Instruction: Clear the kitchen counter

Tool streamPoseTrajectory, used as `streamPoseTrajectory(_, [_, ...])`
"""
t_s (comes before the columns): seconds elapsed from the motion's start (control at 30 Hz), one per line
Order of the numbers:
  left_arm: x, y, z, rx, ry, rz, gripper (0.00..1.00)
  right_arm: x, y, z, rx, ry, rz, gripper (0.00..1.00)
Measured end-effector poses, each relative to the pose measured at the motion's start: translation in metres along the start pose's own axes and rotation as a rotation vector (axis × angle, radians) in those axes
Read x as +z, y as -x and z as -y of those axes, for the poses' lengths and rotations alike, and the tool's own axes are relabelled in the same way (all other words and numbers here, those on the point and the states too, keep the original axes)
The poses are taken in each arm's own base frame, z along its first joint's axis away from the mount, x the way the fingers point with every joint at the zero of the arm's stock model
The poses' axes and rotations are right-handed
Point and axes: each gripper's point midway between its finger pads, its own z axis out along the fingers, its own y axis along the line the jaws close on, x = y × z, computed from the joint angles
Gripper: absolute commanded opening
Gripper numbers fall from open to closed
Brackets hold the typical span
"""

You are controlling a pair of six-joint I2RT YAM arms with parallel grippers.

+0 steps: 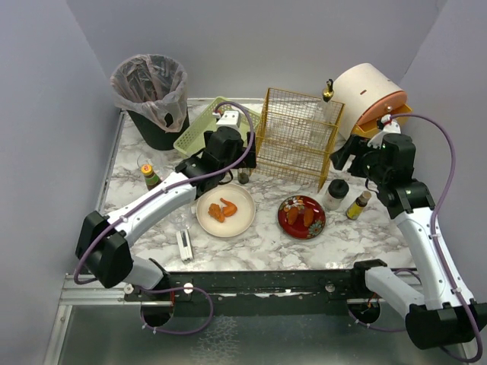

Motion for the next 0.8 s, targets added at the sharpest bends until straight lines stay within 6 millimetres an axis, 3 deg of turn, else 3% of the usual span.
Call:
streamPoseTrajectory(0.33, [0.039, -0.008, -0.007, -0.057, 0.148, -0.023, 0.95, -0.014, -0.020, -0.002, 0.018, 0.025, -0.042, 0.80])
streamPoseTrajectory(0.67, [0.065, -0.012, -0.005, -0.076, 0.198, -0.036, 0.77, -0.017, -0.030, -0.001, 0.027, 0.030, -0.072, 0.80])
streamPoseTrajectory(0.8, [0.072, -0.023, -0.007, -0.070, 0.216, -0.061, 0.74, -0.017, -0.030, -0.001, 0.026, 0.030, -0.072, 0.79])
